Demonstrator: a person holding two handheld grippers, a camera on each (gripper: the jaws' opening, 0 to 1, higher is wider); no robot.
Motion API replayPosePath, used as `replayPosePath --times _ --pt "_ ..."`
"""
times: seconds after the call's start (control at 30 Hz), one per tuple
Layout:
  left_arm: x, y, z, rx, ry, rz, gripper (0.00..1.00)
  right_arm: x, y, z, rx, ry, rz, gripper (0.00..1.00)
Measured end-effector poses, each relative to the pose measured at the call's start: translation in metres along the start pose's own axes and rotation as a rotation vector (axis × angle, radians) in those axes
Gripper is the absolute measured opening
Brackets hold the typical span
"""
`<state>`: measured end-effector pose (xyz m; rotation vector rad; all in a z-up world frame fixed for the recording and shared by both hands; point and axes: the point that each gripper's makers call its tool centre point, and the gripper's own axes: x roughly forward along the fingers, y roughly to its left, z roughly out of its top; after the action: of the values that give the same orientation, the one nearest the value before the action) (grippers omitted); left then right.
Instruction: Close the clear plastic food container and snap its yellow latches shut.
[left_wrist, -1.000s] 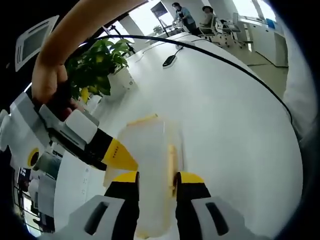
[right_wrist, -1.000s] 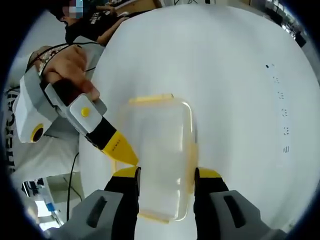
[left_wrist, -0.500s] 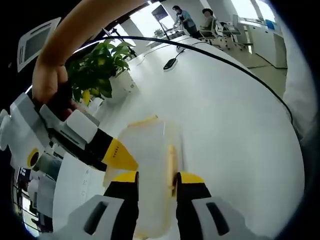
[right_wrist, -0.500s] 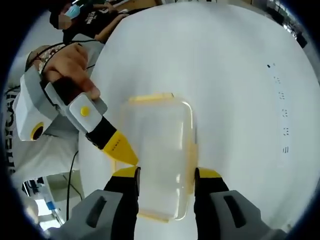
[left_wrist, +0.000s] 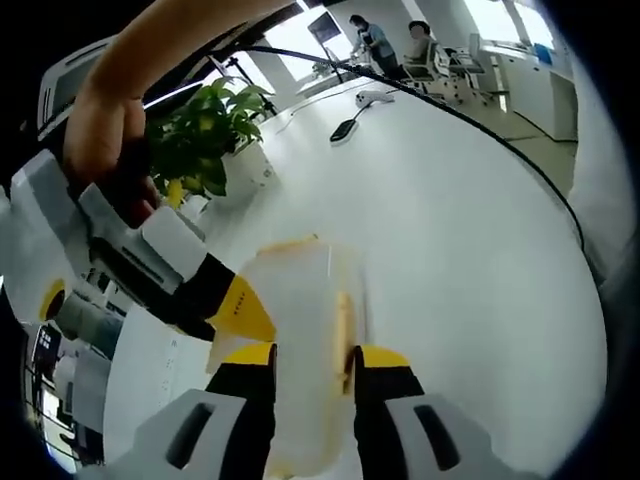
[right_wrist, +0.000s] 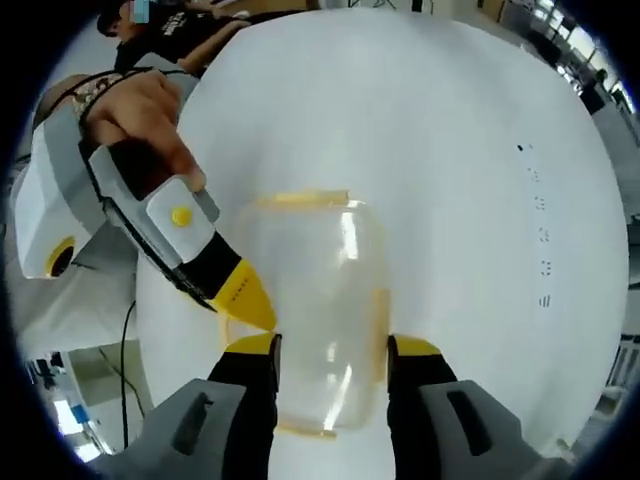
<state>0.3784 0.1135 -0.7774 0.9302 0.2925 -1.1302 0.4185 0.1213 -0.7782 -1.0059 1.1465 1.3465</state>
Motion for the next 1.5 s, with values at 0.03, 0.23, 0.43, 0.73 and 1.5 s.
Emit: replayPosePath --times 0.03,0.23,0.43,0.73,1.5 --pt "0.0 0.0 0.0 -0.013 -0.009 0.003 0.23 -0.001 0.0 0.0 -0.002 -0.008 -0.014 0.39" --pt "-0.014 0.004 0.0 -0.193 -0.036 -0.04 0.33 -0.009 -0.007 -0.006 -0.01 -0.038 -0.107 0.45" --pt "-0.034 0.028 -0.015 -0.207 -0.011 -0.023 0.66 -0.029 -0.011 -0.01 0.006 -0.16 -0.124 0.53" --pt "-0.034 0.054 -0.026 -0.268 -0.014 -0.033 0.93 -0.029 0.007 -0.05 0.059 -0.218 -0.125 0.72" --pt "0.005 0.027 -0.056 -0.256 0.125 -0.238 0.94 0.016 0.005 -0.06 0.088 -0.327 -0.063 0.99"
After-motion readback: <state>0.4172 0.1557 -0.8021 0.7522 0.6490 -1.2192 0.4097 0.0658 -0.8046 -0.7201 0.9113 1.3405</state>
